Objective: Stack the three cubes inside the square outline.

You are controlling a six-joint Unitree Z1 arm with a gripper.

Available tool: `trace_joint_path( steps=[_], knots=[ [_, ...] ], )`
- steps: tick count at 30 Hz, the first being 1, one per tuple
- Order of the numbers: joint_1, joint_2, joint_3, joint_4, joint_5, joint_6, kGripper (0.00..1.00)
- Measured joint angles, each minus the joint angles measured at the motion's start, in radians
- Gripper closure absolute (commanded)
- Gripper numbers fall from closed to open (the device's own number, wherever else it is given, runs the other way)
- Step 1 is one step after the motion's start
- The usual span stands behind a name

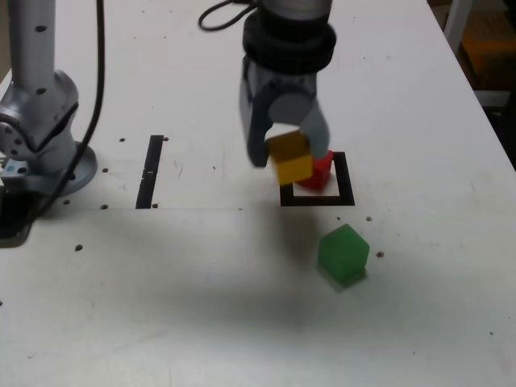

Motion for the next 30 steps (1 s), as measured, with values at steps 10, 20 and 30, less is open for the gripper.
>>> trace_joint_path(
  steps=[10, 20, 30],
  knots=[
    [0.106, 0.005, 0.0, -0.004, 0.044, 0.227, 0.73],
    [0.13, 0.062, 0.02, -0.069, 0.054, 0.352, 0.73],
    [0.14, 0.092, -0.035, -0.084, 0.082, 0.402, 0.73]
  ],
)
